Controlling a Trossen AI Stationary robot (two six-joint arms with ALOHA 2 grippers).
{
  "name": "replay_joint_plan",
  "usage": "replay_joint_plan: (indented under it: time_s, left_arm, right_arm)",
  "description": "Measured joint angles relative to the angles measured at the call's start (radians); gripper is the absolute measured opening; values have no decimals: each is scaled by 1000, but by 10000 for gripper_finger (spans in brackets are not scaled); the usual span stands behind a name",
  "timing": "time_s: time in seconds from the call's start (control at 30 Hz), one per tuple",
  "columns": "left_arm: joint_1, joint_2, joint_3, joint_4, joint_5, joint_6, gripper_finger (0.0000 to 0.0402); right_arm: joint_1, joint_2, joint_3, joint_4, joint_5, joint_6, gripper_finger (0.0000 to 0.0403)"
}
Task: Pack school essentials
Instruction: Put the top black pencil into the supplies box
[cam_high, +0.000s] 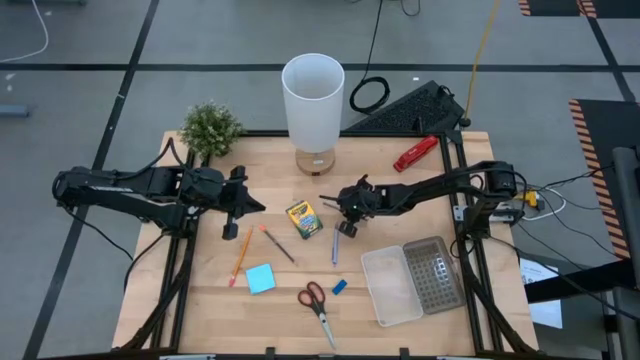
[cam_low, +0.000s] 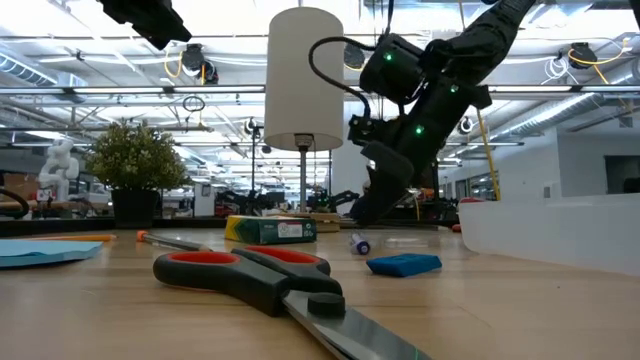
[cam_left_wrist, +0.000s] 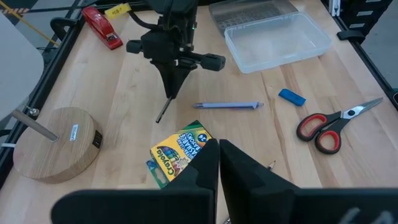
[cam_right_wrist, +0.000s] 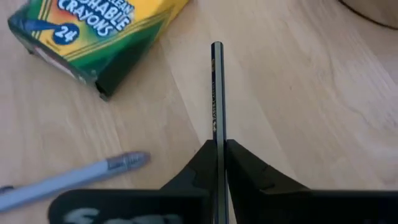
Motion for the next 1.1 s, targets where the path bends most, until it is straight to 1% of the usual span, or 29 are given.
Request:
replay_joint_plan:
  time_s: [0.27, 0.53, 0.83, 1.1]
  left_arm:
    - [0, 0, 0, 0, 0, 0, 17]
    - [0, 0, 0, 0, 0, 0, 17]
    - [0, 0, 0, 0, 0, 0, 17]
    - [0, 0, 0, 5, 0, -5, 17]
  right_arm:
    - [20, -77, 0, -4, -1, 27, 20]
    - [67, -169, 0, -38, 1, 107, 20]
    - [168, -236, 1, -145, 2, 259, 20]
    - [279, -261, 1, -241, -1, 451, 20]
